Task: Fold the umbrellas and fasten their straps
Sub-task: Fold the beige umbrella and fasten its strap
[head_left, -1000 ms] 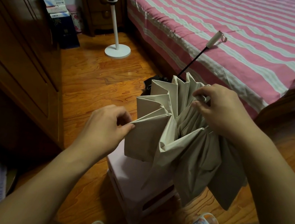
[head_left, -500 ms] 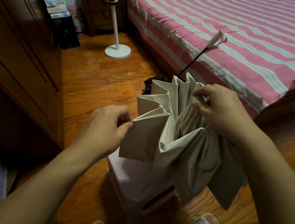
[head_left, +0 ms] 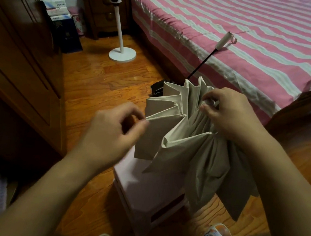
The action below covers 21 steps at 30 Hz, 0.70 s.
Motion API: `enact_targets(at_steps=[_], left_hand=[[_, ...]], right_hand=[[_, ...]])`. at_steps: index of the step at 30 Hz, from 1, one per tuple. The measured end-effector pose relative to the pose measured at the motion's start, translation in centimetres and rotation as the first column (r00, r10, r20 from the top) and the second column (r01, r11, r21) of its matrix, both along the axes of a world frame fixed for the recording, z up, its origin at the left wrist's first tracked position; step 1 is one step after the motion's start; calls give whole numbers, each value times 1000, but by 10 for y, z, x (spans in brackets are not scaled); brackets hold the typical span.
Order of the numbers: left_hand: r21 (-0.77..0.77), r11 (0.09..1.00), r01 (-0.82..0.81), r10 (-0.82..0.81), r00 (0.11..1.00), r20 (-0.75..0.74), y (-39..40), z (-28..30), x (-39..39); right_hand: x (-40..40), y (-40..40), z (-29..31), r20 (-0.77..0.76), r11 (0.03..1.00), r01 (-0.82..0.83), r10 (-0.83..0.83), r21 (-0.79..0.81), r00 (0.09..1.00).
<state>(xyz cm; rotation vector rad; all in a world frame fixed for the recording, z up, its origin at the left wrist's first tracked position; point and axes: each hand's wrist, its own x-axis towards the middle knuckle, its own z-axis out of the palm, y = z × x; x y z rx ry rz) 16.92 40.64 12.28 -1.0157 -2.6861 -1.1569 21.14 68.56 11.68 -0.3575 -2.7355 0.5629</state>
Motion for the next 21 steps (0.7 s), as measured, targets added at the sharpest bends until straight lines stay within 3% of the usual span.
enact_targets(at_steps=[2, 5, 8, 14, 17, 21], left_hand=[[-96, 986, 136, -139, 990, -22, 13, -8, 15], [-280, 950, 139, -178, 977, -118, 29, -26, 24], [-260, 961, 99, -140, 980, -144, 35, -35, 24], [-313, 946, 84, -102, 994, -40, 20, -34, 12], [-357, 932, 53, -103, 987, -122, 8, -23, 5], [-390, 905, 168, -270, 936, -225, -4, -15, 4]], right_hand=[[-2, -2, -1, -3, 1000, 6, -6, 0, 1000], [-3, -4, -1, -7, 1000, 11, -11, 17, 1000], [-2, -4, -1, -8, 1000, 15, -15, 10, 1000], [1, 5, -1, 14, 999, 53, -53, -2, 999], [1, 10, 0, 24, 996, 83, -82, -17, 996], [2, 7, 3, 17, 996, 90, -90, -18, 996]])
